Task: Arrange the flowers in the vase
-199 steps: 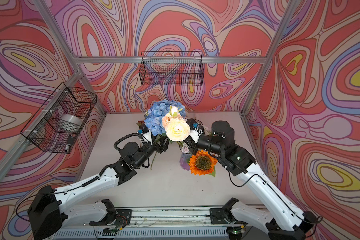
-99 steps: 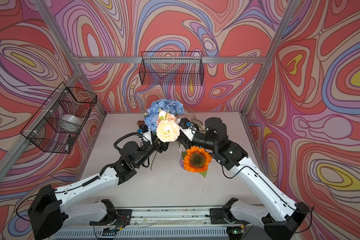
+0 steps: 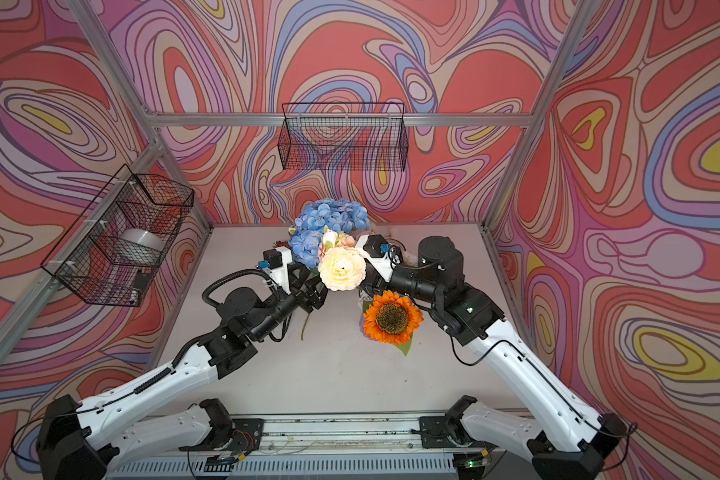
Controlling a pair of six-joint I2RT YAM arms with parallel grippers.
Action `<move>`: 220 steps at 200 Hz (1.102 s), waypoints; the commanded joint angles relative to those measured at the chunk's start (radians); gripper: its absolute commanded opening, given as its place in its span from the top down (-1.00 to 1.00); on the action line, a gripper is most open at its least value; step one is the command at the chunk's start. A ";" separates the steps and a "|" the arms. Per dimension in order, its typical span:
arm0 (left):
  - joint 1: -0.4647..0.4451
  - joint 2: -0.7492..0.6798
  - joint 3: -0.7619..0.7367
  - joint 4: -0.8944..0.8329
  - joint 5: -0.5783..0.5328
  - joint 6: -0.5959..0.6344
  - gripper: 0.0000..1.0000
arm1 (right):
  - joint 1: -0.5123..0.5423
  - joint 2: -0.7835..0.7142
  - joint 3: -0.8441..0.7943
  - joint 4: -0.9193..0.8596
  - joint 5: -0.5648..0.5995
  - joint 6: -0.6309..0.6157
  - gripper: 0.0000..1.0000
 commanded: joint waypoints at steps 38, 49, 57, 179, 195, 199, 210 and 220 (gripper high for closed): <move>-0.022 -0.039 -0.022 0.085 0.218 -0.037 -0.30 | 0.005 -0.038 0.018 0.024 0.084 0.061 -0.03; -0.022 -0.031 -0.012 0.109 0.229 -0.042 -0.29 | 0.004 -0.040 0.022 0.017 0.087 0.070 -0.03; -0.022 -0.025 -0.009 0.133 0.239 -0.050 -0.29 | 0.003 -0.044 0.027 0.009 0.090 0.074 -0.02; -0.032 0.225 0.169 0.315 0.296 -0.024 -0.20 | 0.004 -0.107 0.010 -0.032 0.201 0.061 0.21; -0.032 0.242 0.184 0.313 0.278 -0.011 -0.18 | 0.003 -0.123 0.010 -0.041 0.242 0.042 0.21; -0.032 0.245 0.187 0.314 0.278 -0.007 -0.18 | 0.003 -0.126 0.011 -0.043 0.250 0.040 0.21; -0.032 0.252 0.200 0.314 0.274 0.001 -0.19 | 0.003 -0.130 0.013 -0.049 0.265 0.029 0.21; -0.032 0.259 0.211 0.316 0.270 0.008 -0.19 | 0.004 -0.133 0.013 -0.048 0.288 0.027 0.21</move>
